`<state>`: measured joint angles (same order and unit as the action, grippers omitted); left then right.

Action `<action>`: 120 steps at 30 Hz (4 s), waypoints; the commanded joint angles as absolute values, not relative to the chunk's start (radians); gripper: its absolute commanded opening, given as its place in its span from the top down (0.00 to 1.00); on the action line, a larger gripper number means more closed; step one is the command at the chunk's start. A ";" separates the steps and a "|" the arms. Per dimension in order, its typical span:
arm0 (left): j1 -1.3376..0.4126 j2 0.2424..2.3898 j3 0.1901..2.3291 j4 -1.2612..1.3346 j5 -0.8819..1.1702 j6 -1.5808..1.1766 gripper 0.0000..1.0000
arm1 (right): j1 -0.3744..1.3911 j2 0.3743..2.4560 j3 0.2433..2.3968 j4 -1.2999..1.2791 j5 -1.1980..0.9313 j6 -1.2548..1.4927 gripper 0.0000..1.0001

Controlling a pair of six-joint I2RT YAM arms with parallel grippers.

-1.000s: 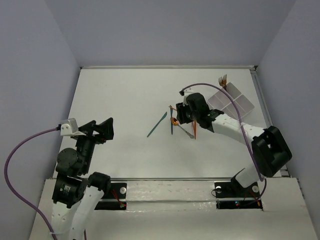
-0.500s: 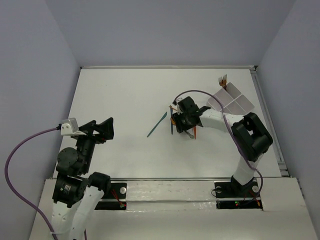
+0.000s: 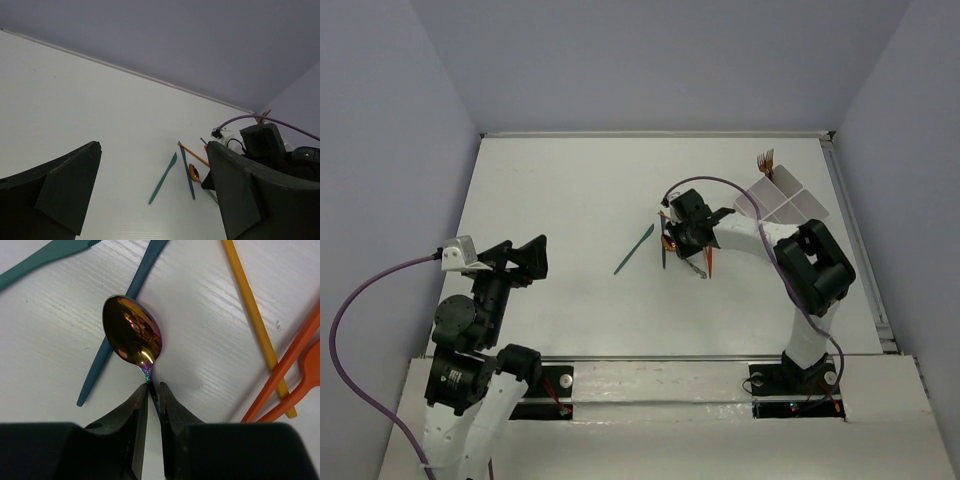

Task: Sort the eating utensils into containers

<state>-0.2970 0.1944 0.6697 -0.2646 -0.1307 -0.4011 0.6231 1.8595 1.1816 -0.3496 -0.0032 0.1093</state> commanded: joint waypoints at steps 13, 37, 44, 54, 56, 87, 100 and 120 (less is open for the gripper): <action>-0.291 0.198 0.666 -0.204 -0.117 -0.382 0.01 | 0.592 1.501 1.178 -0.161 0.074 0.181 0.93; -0.336 0.167 0.669 -0.210 -0.124 -0.380 0.01 | 0.002 1.336 0.733 0.962 0.710 0.020 0.93; -0.354 0.158 0.670 -0.209 -0.129 -0.380 0.01 | -0.023 1.394 0.723 0.928 0.689 0.021 0.93; -0.364 0.156 0.670 -0.210 -0.130 -0.380 0.01 | -0.023 1.417 0.652 0.959 0.660 0.055 0.93; -0.364 0.156 0.670 -0.210 -0.130 -0.380 0.01 | -0.023 1.427 0.647 0.969 0.661 0.046 0.93; -0.364 0.186 0.670 -0.212 -0.135 -0.379 0.01 | 0.323 1.315 0.851 0.105 0.298 0.303 0.68; -0.344 0.204 0.667 -0.206 -0.120 -0.379 0.01 | 0.400 1.509 0.929 -0.066 0.132 0.390 0.71; -0.334 0.215 0.667 -0.207 -0.115 -0.377 0.01 | 0.410 1.710 1.000 -0.095 0.161 0.405 0.72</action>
<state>-0.3382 0.2054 0.6697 -0.2584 -0.1238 -0.3977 0.4011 1.6852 0.9573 -0.0822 0.1394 0.3969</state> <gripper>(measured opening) 0.986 0.289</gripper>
